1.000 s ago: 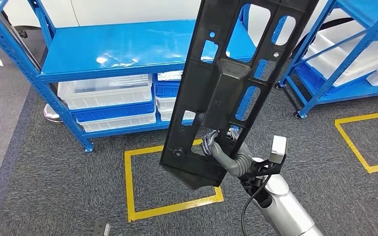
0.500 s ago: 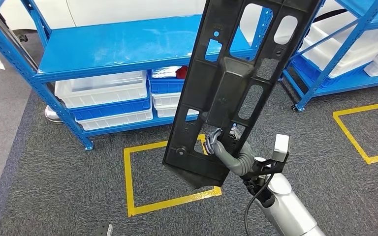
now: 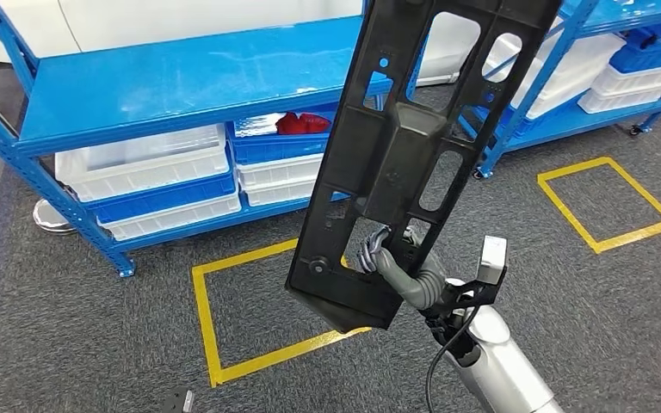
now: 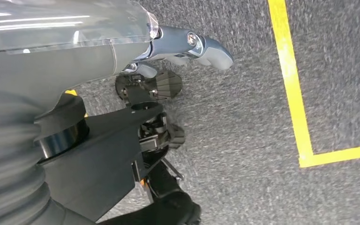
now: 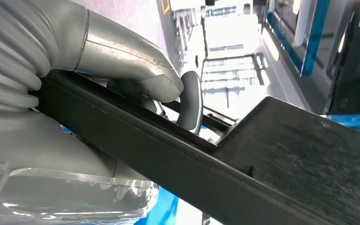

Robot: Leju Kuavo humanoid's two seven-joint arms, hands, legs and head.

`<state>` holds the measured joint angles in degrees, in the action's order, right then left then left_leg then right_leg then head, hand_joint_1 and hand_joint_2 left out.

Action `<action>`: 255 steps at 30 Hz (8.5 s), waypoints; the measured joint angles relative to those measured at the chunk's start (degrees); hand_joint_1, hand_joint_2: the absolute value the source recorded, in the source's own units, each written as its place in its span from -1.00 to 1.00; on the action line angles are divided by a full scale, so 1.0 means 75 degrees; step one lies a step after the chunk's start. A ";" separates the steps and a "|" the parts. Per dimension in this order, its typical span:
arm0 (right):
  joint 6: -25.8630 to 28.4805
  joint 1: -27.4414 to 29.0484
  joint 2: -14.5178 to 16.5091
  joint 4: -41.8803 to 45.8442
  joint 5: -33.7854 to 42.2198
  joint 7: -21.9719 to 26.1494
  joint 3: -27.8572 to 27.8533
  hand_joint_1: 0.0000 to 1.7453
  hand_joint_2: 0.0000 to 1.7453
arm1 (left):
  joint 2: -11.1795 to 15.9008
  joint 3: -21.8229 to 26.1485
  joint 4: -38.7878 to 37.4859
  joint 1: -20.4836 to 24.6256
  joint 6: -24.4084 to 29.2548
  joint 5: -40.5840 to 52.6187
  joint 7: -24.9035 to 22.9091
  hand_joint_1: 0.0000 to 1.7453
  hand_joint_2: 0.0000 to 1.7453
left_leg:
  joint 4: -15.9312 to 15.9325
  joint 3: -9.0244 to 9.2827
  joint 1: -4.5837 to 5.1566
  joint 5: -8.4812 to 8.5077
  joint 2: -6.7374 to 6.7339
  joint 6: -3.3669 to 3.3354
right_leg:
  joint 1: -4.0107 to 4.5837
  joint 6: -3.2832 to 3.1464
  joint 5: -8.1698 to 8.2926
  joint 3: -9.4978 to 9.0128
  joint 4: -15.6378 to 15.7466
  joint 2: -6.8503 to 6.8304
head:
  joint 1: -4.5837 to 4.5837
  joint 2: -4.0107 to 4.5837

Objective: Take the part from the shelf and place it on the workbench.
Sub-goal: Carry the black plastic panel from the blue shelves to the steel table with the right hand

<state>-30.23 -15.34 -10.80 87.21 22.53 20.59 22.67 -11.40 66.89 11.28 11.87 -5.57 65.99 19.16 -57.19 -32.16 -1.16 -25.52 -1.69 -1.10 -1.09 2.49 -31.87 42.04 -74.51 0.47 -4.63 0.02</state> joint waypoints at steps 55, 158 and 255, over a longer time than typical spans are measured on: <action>-0.0143 0.0218 -0.0017 0.0134 0.0154 -0.0158 -0.0306 1.00 1.00 | -0.0017 -0.0073 0.0000 -0.0055 0.0039 -0.0081 0.0057 -1.00 1.00 | -0.0029 0.0048 0.0064 -0.0071 0.0492 0.0058 | 0.0109 -0.0328 0.1103 -0.0762 0.2103 0.0850 | -0.0001 0.0000; -0.0085 0.0434 -0.0073 0.0436 0.0149 -0.0236 -0.0619 1.00 1.00 | -0.0077 -0.0074 0.0000 -0.0158 0.0054 -0.0224 0.0121 -1.00 1.00 | 0.0039 0.0069 0.0165 -0.0136 -0.0463 0.0076 | 0.0083 -0.0192 0.0899 -0.0913 0.2116 -0.0555 | 0.0006 0.0000; 0.0668 0.3474 -0.1791 0.3160 -0.0629 -0.0670 -0.4914 1.00 1.00 | -0.0167 -0.0095 0.0000 -0.0241 0.0015 -0.0344 0.0088 -1.00 1.00 | -0.0326 0.0224 0.0150 -0.0697 -0.0398 0.0236 | -0.0085 -0.0225 0.0839 -0.1017 0.2163 -0.0229 | 0.0004 0.0000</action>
<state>-25.22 10.71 -24.23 110.91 17.82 15.56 -14.19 -12.65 66.18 11.28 10.06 -5.46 63.41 19.82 -59.64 -30.48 -0.03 -30.76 -4.68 0.67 -1.73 0.80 -25.57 34.41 -58.29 -1.24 -4.61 0.02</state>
